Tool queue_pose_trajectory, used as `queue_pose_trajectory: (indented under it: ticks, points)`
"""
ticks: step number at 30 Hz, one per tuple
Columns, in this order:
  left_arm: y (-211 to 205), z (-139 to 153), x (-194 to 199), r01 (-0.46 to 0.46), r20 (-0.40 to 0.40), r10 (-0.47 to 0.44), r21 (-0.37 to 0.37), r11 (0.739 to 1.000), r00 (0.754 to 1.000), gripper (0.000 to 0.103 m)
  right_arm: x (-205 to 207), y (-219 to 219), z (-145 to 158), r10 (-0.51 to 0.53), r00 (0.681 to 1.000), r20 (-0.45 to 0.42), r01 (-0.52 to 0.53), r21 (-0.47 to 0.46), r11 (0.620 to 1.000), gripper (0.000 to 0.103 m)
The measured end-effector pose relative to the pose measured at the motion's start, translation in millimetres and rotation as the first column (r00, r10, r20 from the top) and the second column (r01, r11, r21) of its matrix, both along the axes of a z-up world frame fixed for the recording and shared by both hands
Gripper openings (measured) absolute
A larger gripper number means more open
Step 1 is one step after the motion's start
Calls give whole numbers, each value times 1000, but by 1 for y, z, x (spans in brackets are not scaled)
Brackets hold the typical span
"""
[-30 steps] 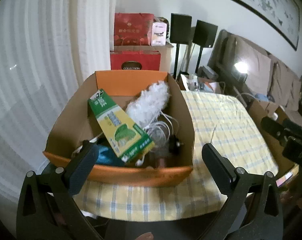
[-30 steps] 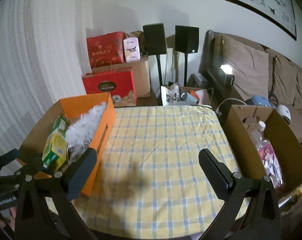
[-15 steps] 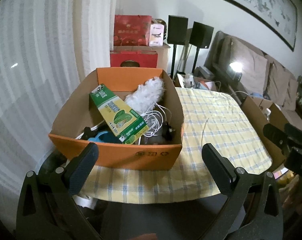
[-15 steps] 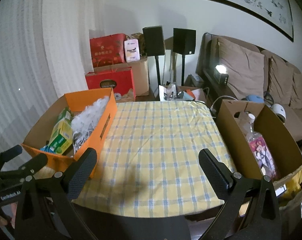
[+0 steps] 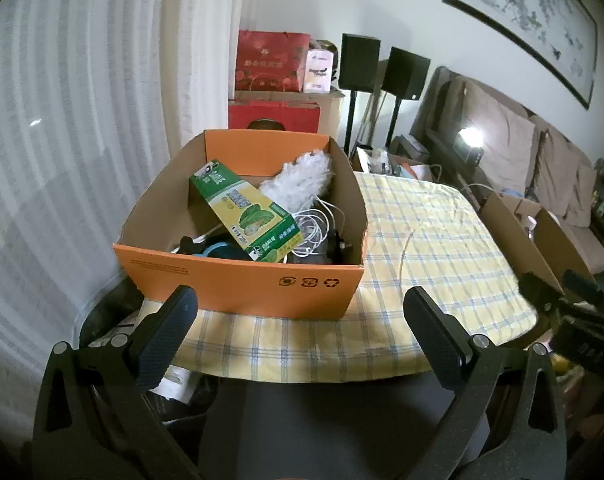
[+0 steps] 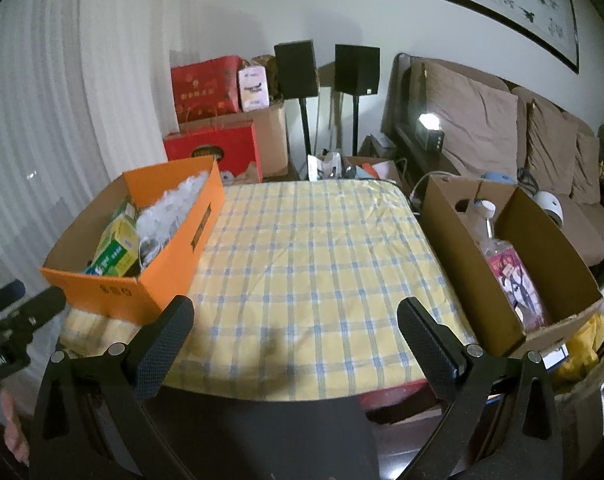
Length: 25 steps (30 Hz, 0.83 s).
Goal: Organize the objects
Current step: 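Withdraw both tools from the orange box back over the table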
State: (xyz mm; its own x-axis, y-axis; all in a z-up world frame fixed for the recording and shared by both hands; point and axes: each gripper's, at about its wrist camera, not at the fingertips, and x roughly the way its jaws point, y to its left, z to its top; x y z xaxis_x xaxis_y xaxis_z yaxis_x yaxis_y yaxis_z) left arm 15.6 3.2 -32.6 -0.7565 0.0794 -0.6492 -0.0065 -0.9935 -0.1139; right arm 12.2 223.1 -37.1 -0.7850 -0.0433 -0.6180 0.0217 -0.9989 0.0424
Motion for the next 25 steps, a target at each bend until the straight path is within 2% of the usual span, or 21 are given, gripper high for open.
queue_pose_trajectory:
  ticks: [25]
  points:
    - [4, 9, 5, -16, -8, 16, -12, 1000, 1000, 103, 5, 0, 6, -5, 1000, -16, 4, -12, 1000, 103]
